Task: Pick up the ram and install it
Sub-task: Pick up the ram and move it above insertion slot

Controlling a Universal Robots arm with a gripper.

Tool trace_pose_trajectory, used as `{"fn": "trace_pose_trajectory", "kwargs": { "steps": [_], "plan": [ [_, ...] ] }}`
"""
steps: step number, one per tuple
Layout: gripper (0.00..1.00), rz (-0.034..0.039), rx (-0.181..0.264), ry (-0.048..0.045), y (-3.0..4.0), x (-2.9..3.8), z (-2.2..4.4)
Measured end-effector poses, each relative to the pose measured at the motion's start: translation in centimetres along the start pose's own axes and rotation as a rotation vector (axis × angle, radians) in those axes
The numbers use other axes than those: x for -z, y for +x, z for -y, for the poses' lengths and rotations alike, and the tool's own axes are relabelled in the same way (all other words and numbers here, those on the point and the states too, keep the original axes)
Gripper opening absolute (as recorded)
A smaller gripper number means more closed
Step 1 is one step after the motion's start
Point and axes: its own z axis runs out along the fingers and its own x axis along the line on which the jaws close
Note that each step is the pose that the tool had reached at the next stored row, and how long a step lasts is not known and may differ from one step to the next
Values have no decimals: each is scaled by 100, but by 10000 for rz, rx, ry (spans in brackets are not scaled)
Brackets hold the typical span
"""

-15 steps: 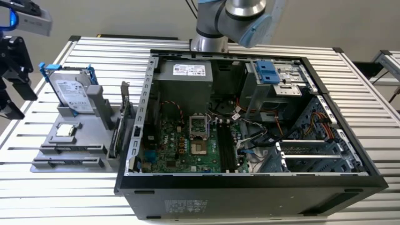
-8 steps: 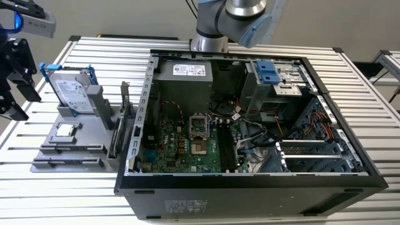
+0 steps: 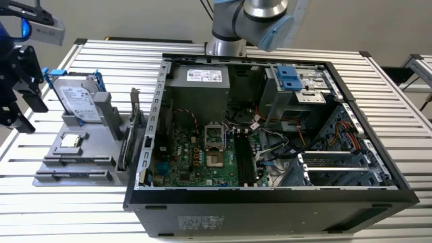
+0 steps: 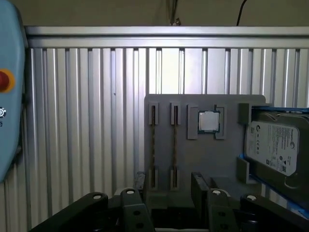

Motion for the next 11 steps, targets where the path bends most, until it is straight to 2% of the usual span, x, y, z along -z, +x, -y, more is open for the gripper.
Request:
{"fn": "trace_pose_trajectory", "kwargs": {
  "steps": [11],
  "plan": [
    [100,0,0,0,14,-77,15]
  ]
}}
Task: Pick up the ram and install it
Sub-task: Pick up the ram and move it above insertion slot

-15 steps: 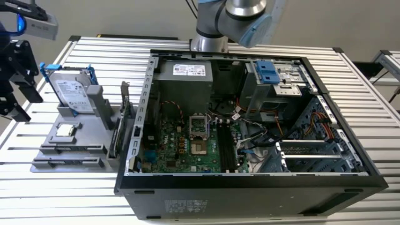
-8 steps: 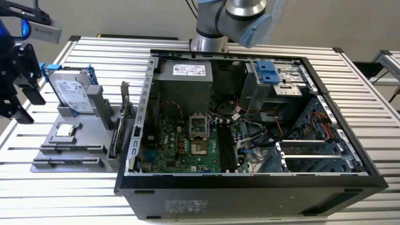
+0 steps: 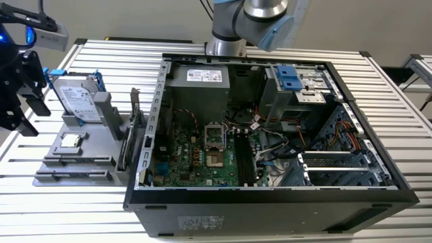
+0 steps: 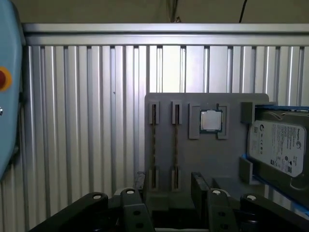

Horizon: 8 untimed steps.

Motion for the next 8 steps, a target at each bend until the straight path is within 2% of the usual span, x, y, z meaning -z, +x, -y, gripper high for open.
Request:
{"fn": "trace_pose_trajectory", "kwargs": {
  "steps": [8],
  "plan": [
    [100,1,0,1,9,-41,6]
  ]
}}
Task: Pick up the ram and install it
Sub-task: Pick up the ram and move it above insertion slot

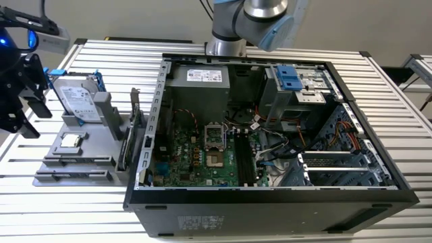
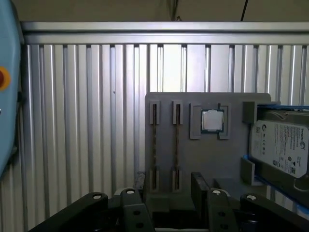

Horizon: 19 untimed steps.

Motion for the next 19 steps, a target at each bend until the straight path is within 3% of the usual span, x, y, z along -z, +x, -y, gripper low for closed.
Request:
{"fn": "trace_pose_trajectory", "kwargs": {
  "steps": [19],
  "plan": [
    [100,-1,99,0,23,-87,7]
  ]
}}
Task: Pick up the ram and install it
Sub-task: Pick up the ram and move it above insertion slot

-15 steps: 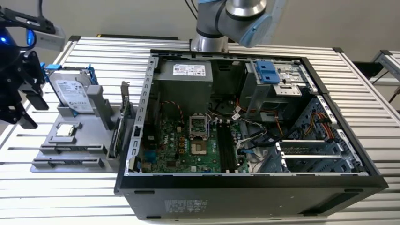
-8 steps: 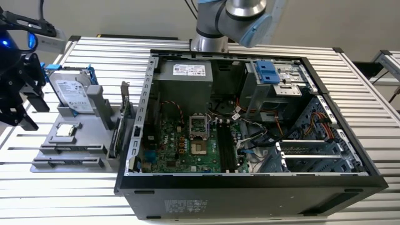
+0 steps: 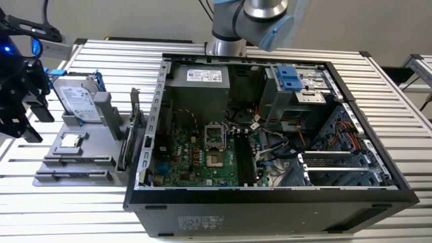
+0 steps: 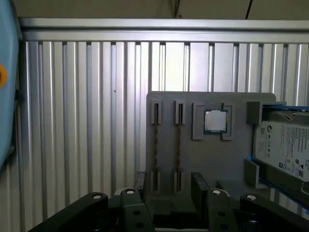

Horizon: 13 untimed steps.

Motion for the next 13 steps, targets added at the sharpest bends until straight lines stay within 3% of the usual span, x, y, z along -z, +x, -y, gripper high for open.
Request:
{"fn": "trace_pose_trajectory", "kwargs": {
  "steps": [13],
  "plan": [
    [100,1,151,3,9,-55,2]
  ]
}}
